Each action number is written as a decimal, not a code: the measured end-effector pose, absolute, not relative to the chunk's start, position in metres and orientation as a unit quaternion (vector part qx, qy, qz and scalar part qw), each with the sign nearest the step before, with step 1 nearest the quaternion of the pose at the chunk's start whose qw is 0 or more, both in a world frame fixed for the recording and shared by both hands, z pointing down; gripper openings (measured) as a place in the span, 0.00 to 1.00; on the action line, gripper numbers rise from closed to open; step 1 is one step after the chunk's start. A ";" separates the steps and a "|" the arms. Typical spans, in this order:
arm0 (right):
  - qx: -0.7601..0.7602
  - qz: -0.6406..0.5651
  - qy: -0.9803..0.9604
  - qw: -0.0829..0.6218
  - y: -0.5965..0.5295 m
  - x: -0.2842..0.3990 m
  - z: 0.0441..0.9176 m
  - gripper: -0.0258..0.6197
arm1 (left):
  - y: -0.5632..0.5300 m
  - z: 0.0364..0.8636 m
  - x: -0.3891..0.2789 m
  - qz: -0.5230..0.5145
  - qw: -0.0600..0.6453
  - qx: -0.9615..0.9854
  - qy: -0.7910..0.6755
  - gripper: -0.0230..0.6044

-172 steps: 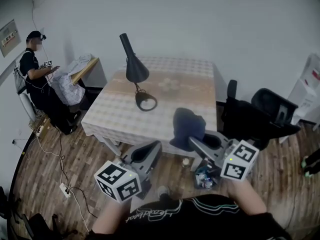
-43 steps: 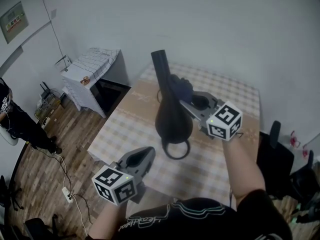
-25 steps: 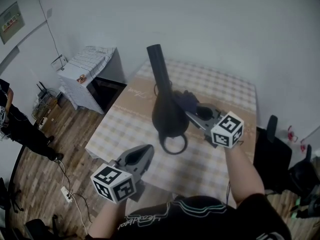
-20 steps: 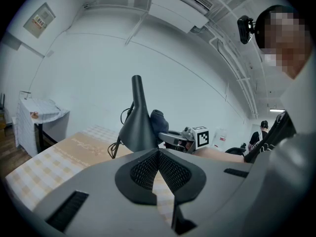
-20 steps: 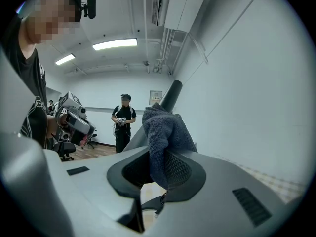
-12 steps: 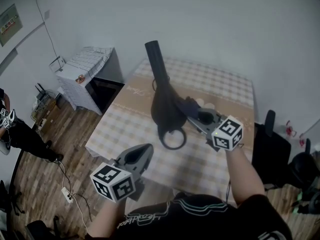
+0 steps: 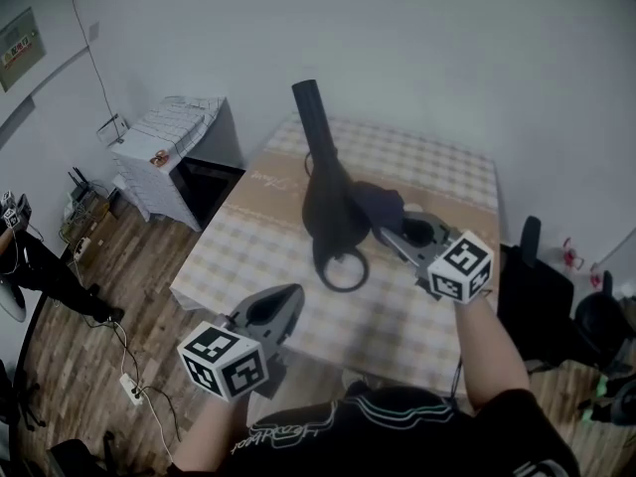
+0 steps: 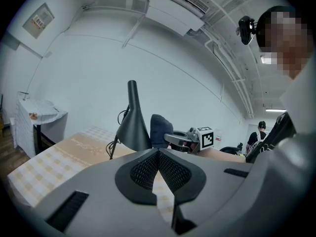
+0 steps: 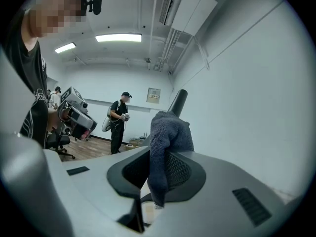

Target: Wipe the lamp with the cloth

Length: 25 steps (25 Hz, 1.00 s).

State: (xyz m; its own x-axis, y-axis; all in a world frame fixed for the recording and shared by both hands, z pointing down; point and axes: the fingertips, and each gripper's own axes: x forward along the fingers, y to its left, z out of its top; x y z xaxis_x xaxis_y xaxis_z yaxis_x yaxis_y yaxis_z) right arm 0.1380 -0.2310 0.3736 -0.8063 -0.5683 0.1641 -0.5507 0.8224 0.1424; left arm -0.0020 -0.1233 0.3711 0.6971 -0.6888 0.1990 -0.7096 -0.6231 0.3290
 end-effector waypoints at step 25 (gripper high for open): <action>0.394 -0.230 -0.890 0.027 -0.293 0.074 0.174 0.13 | -0.148 0.344 -0.036 0.002 0.168 0.893 -0.417 0.04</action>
